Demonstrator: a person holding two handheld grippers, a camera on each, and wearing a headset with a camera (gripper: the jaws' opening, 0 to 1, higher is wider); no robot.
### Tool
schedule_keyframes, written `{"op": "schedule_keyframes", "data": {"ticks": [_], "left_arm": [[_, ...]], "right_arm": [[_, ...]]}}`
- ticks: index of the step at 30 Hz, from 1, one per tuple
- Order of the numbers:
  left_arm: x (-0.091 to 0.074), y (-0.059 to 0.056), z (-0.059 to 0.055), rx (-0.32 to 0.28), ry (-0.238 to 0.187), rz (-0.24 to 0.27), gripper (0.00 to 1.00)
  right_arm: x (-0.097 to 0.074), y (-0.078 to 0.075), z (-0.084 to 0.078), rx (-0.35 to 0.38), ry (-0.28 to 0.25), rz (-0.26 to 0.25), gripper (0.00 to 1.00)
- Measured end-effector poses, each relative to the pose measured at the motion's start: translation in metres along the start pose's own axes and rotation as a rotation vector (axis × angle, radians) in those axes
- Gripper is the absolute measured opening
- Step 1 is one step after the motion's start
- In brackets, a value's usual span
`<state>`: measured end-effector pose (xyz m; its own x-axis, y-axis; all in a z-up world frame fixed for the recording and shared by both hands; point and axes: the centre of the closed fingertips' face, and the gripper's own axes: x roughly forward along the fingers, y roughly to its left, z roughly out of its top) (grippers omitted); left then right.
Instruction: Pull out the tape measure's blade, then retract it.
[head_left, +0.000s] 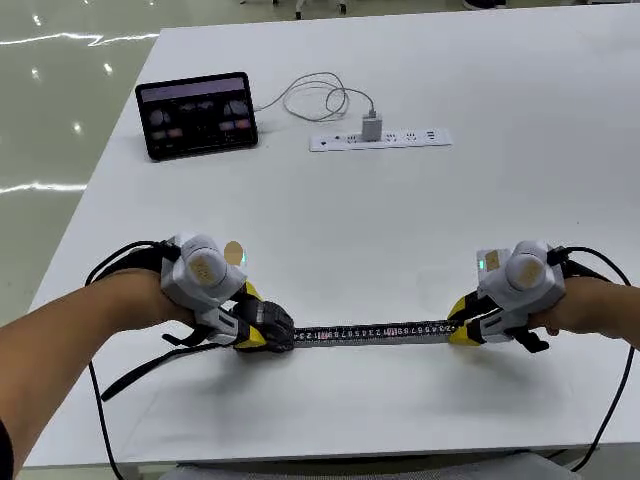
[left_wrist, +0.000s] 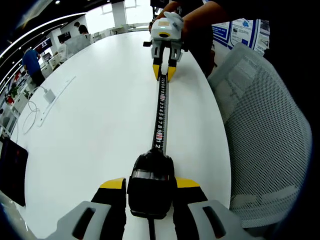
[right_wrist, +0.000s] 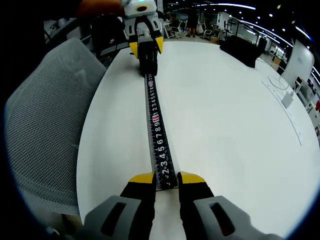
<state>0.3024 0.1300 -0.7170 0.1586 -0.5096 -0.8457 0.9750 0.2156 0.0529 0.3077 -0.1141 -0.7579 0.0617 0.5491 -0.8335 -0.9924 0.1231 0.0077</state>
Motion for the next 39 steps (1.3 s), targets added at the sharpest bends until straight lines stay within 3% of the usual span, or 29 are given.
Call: {"op": "schedule_keyframes", "data": {"ticks": [6,15,22,24,25,30,32,39], "left_arm": [[-0.004,0.008,0.001,-0.015,-0.004,0.029,0.41],[-0.010,0.018,0.002,-0.103,-0.029,0.072,0.69],[-0.015,0.021,0.010,-0.185,-0.079,0.114,1.00],[-0.018,0.027,0.014,-0.165,-0.112,0.151,1.00],[-0.018,0.025,0.014,-0.174,-0.118,0.146,1.00],[-0.020,0.024,0.008,-0.259,-0.122,0.153,1.00],[-0.022,0.024,0.004,-0.285,-0.124,0.166,1.00],[-0.035,0.023,-0.005,-0.387,-0.203,0.215,1.00]], "right_arm": [[0.000,-0.004,0.002,0.010,-0.009,-0.018,0.21],[-0.004,-0.004,0.001,0.105,-0.011,-0.028,0.41],[-0.008,-0.004,0.007,0.146,-0.042,-0.049,0.55],[-0.009,-0.005,0.007,0.184,-0.050,-0.062,0.60],[-0.010,-0.005,0.008,0.204,-0.054,-0.063,0.61],[-0.015,-0.004,0.010,0.230,-0.086,-0.093,0.70],[-0.020,-0.006,0.013,0.248,-0.109,-0.133,0.73],[-0.030,0.000,0.005,0.318,-0.153,-0.168,0.85]]}}
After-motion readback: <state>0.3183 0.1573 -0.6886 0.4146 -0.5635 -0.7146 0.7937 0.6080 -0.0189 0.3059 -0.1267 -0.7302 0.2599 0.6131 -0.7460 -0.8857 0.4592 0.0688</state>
